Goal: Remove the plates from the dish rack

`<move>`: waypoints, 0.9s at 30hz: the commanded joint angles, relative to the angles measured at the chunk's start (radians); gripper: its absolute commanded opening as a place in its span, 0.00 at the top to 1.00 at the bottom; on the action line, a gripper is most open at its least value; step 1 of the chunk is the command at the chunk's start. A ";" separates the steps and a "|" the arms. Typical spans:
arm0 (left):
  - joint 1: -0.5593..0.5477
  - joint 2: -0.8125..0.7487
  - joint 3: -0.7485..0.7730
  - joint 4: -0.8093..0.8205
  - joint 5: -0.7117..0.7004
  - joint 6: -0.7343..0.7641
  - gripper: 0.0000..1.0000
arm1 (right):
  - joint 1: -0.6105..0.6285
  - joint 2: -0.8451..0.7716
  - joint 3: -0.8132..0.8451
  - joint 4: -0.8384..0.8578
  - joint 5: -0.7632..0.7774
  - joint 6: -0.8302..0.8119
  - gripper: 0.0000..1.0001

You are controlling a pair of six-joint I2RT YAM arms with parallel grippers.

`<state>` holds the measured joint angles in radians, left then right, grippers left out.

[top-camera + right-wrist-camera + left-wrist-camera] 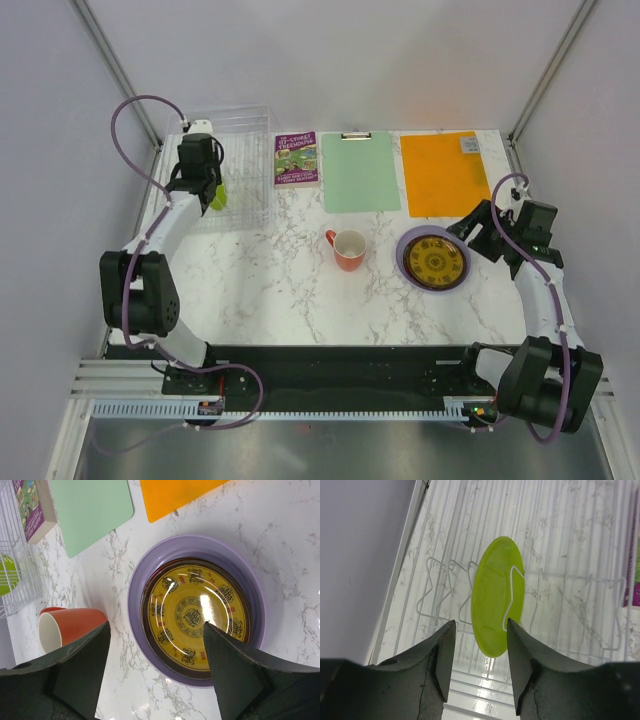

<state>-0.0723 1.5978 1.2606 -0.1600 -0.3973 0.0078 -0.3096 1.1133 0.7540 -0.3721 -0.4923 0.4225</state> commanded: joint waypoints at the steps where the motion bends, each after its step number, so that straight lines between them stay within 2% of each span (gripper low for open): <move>1: 0.009 0.080 0.045 0.089 -0.087 -0.009 0.48 | 0.001 0.023 0.001 0.042 -0.008 -0.007 0.18; 8: 0.017 0.172 0.060 0.126 -0.156 -0.009 0.48 | 0.001 0.068 -0.004 0.053 -0.011 -0.021 0.17; 11: 0.026 0.204 0.072 0.126 -0.140 -0.012 0.53 | 0.003 0.085 -0.005 0.058 -0.015 -0.024 0.17; 14: 0.031 0.224 0.077 0.129 -0.100 -0.015 0.74 | 0.001 0.097 -0.008 0.059 -0.019 -0.027 0.17; 15: 0.032 0.229 0.080 0.128 -0.080 -0.022 0.88 | 0.003 0.100 -0.008 0.062 -0.019 -0.030 0.17; 16: 0.034 0.231 0.080 0.128 -0.057 -0.026 0.96 | 0.001 0.103 -0.008 0.062 -0.020 -0.028 0.17; 22: 0.042 0.234 0.083 0.128 0.009 -0.038 0.98 | 0.003 0.099 -0.013 0.061 -0.032 -0.030 0.18; 27: 0.035 0.134 0.068 0.119 -0.009 -0.025 0.98 | 0.003 0.082 -0.016 0.058 -0.034 -0.024 0.18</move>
<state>-0.0299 1.8141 1.3121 -0.0883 -0.4419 0.0059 -0.3096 1.2186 0.7422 -0.3466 -0.5007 0.4133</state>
